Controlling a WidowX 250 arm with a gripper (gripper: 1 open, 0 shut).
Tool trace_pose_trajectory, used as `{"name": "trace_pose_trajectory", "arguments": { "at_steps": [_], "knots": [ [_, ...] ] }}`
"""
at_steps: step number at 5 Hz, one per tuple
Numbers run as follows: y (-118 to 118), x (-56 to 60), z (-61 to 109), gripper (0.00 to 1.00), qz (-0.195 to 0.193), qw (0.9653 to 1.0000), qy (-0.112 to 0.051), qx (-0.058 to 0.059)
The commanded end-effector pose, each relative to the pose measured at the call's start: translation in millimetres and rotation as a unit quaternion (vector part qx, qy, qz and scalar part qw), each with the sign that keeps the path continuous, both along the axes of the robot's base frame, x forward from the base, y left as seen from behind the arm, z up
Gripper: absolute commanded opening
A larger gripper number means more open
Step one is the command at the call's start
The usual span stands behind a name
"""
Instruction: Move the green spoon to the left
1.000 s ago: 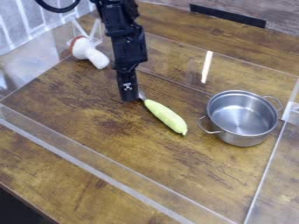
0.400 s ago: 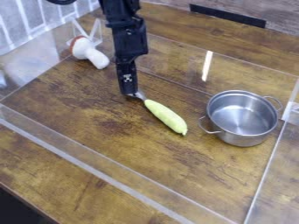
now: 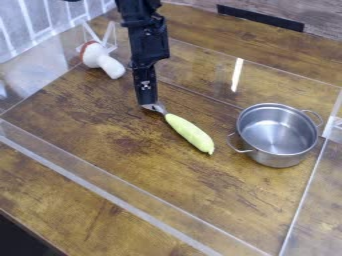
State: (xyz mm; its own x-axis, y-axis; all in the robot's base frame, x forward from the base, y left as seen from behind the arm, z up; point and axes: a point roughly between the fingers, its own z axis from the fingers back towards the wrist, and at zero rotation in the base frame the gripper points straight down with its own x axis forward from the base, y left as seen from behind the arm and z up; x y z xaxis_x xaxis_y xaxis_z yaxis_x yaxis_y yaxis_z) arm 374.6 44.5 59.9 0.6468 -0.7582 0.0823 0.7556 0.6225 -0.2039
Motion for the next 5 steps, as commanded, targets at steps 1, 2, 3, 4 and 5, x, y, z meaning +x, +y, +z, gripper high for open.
{"name": "trace_pose_trajectory", "arguments": {
  "at_steps": [1,2,3,4,5],
  "knots": [
    [14.0,6.6,21.7,0.00,0.010,0.9993,-0.035,0.005],
    [14.0,7.5,13.3,1.00,0.003,0.9995,-0.033,-0.001],
    [14.7,7.9,9.9,0.00,0.000,0.9995,-0.031,-0.005],
    [15.5,8.3,9.8,0.00,-0.001,0.9995,-0.030,-0.005],
    [16.2,8.8,8.2,0.00,-0.002,0.9996,-0.028,-0.007]
  ]
}}
